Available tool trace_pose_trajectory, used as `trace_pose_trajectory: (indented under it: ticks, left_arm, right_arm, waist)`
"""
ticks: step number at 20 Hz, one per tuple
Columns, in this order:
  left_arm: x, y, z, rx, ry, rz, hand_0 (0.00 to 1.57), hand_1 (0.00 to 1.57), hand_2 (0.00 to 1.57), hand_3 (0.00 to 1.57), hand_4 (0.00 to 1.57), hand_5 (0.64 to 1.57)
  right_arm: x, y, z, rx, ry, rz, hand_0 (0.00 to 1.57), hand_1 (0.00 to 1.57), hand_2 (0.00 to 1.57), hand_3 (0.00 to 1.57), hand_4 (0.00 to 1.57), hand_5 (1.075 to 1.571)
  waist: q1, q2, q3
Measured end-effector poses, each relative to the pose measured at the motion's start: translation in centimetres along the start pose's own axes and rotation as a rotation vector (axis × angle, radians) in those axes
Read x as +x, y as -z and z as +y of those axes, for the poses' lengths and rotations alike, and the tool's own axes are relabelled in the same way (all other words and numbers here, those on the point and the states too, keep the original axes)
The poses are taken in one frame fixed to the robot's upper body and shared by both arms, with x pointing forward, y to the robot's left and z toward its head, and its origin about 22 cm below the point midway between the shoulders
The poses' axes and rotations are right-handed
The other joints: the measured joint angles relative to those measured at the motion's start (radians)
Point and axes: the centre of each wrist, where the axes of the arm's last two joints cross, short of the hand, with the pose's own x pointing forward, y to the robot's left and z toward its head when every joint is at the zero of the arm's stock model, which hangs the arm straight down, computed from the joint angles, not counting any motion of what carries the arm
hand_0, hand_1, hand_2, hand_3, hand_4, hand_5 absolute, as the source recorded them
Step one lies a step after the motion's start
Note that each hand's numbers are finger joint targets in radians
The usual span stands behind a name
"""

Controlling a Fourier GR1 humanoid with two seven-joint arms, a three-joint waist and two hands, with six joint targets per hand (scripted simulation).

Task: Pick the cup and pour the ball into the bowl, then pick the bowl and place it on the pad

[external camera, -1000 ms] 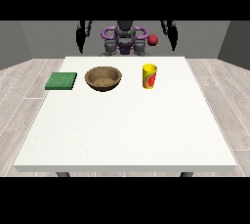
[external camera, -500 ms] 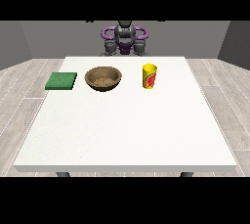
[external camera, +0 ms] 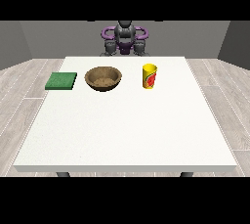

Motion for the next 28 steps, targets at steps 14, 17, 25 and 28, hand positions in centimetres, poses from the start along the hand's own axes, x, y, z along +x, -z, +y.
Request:
trace_pose_trajectory:
  ticks: [14, 17, 25, 28]
  left_arm:
    - [6.7, 6.6, 2.4, 0.02, 0.211, -0.464, 0.0, 0.0, 0.0, 0.0, 0.0, 1.443]
    - [5.6, 7.7, 4.2, 0.056, 0.244, -0.486, 0.0, 0.0, 0.0, 0.0, 0.0, 1.435]
    - [-1.9, 7.8, 8.0, 0.1, 0.253, -0.477, 0.0, 0.0, 0.0, 0.0, 0.0, 1.407]
    - [-3.8, 8.3, 8.5, 0.093, 0.261, -0.456, 0.0, 0.0, 0.0, 0.0, 0.0, 1.417]
  right_arm:
    - [6.4, 3.0, -1.0, 0.11, -0.087, -0.406, 0.0, 0.0, 0.0, 0.0, 0.0, 1.568]
    - [7.7, 2.7, -1.3, 0.132, -0.078, -0.447, 0.0, 0.0, 0.0, 0.0, 0.0, 1.569]
    - [9.2, 1.8, -3.5, 0.123, -0.087, -0.495, 0.0, 0.0, 0.0, 0.0, 0.0, 1.568]
    - [9.5, 2.0, -4.3, 0.105, -0.085, -0.495, 0.0, 0.0, 0.0, 0.0, 0.0, 1.569]
  waist:
    - [-0.139, 0.542, 0.001]
    - [-0.167, 0.583, 0.0007]
    - [-0.183, 0.629, 0.0003]
    - [-0.175, 0.622, 0.0002]
